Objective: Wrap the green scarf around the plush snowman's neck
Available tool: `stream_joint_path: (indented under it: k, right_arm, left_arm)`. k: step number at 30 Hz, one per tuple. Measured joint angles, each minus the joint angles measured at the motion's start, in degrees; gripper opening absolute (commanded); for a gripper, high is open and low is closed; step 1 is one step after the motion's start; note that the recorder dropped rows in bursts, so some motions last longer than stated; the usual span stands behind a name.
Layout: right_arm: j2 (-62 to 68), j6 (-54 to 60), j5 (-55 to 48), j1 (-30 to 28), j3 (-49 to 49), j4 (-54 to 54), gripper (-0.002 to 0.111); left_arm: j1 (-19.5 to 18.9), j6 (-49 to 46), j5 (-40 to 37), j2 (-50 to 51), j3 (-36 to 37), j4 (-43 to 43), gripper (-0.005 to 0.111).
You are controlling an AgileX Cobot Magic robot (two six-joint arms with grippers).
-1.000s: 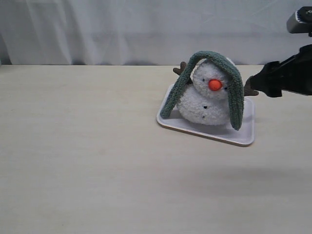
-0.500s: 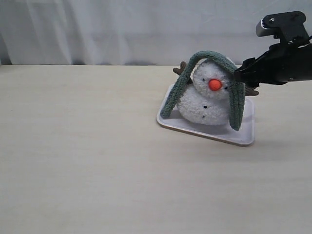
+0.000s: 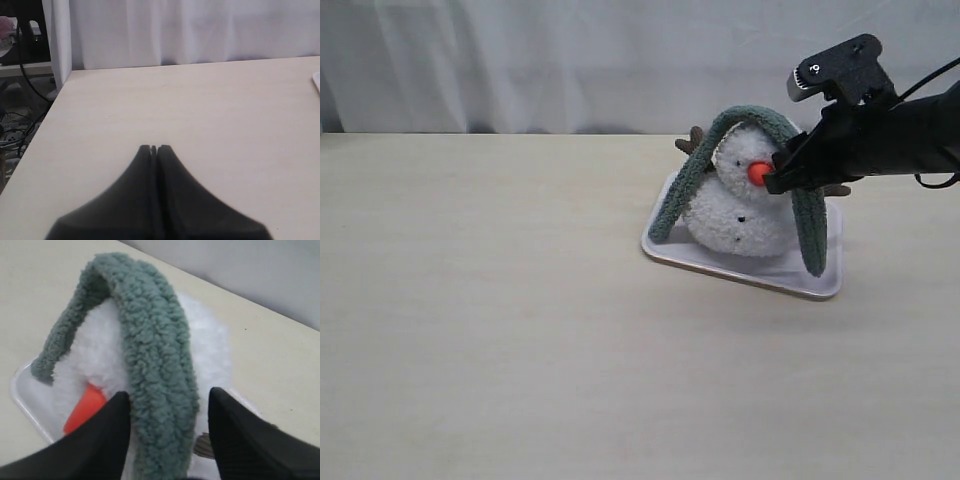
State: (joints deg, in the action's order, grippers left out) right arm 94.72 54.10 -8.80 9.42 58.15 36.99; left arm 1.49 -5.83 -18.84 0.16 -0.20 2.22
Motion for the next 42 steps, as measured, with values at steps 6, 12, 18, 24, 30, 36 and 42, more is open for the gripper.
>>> stream_joint_path:
  k: [6, 12, 18, 24, 30, 36, 42]
  right_arm:
    - [0.2, -2.9, 3.1, 0.0, 0.0, 0.0, 0.012]
    - [0.2, -3.0, 5.0, 0.0, 0.0, 0.0, 0.004]
    - [0.5, -5.4, 7.4, 0.0, 4.3, 0.0, 0.004]
    - [5.2, -14.2, -2.3, -0.9, 13.7, 0.2, 0.004]
    - [12.9, -36.0, -11.7, -2.4, 23.7, -17.1, 0.004]
    - [13.3, -49.6, -17.2, -2.6, 24.9, -37.0, 0.004]
    - [13.3, -50.1, -22.6, -2.6, 24.9, -39.7, 0.004]
  left_arm:
    - [0.0, 0.0, 0.0, 0.0, 0.0, 0.0, 0.0]
    - [0.0, 0.0, -0.1, 0.0, 0.0, 0.0, 0.0]
    - [0.0, 0.0, -0.1, 0.0, 0.0, 0.0, 0.0]
    - [0.0, 0.0, -0.1, 0.0, 0.0, 0.0, 0.0]
    - [0.0, 0.0, -0.2, 0.0, 0.0, 0.0, 0.0]
    - [0.0, 0.0, -0.2, 0.0, 0.0, -0.1, 0.0]
    - [0.0, 0.0, -0.2, 0.0, 0.0, -0.1, 0.0]
